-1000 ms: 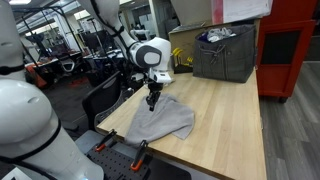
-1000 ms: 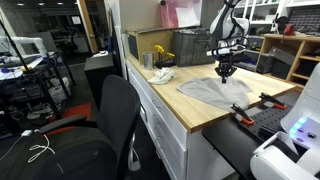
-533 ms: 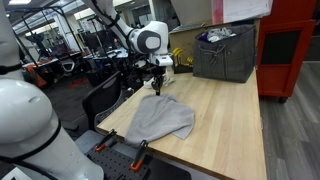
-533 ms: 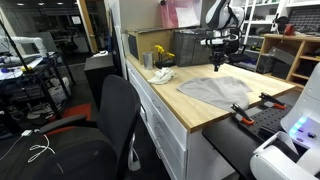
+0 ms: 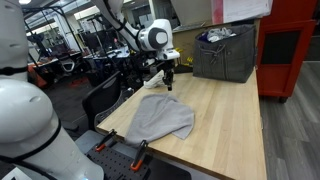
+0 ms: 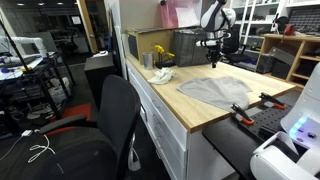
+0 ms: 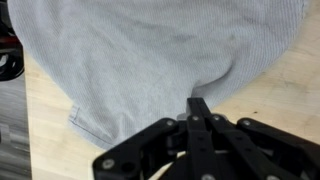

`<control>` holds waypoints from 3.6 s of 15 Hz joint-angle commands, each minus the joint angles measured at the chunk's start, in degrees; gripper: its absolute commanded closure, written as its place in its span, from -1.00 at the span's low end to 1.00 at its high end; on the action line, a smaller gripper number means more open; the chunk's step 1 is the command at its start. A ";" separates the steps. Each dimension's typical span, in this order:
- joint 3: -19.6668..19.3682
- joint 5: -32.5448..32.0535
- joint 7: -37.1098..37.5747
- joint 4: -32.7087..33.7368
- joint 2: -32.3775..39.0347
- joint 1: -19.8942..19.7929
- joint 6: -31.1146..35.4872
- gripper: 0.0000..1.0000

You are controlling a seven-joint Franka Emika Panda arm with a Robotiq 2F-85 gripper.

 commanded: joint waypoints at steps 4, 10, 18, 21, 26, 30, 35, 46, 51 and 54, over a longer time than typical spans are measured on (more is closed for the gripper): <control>1.47 2.19 1.82 -1.14 -3.14 1.55 1.48 -0.13; 4.40 6.70 0.80 -0.20 -4.79 1.92 0.89 -0.98; 1.88 2.69 0.71 2.80 -1.31 1.32 -0.16 -1.00; 1.93 2.69 0.71 3.15 -0.92 1.43 -0.18 -1.00; -1.08 -1.81 5.06 7.61 5.01 1.73 2.73 -1.00; -3.04 -1.06 10.35 13.71 12.64 1.45 0.85 -1.00; -2.72 3.15 16.60 21.31 20.54 0.61 -2.72 -1.00; -2.28 7.61 25.55 29.15 28.70 -2.19 -12.50 -0.46; -2.27 8.33 27.73 30.49 28.92 -2.27 -11.66 0.25; -2.40 8.22 28.66 30.66 28.67 -2.33 -11.35 0.69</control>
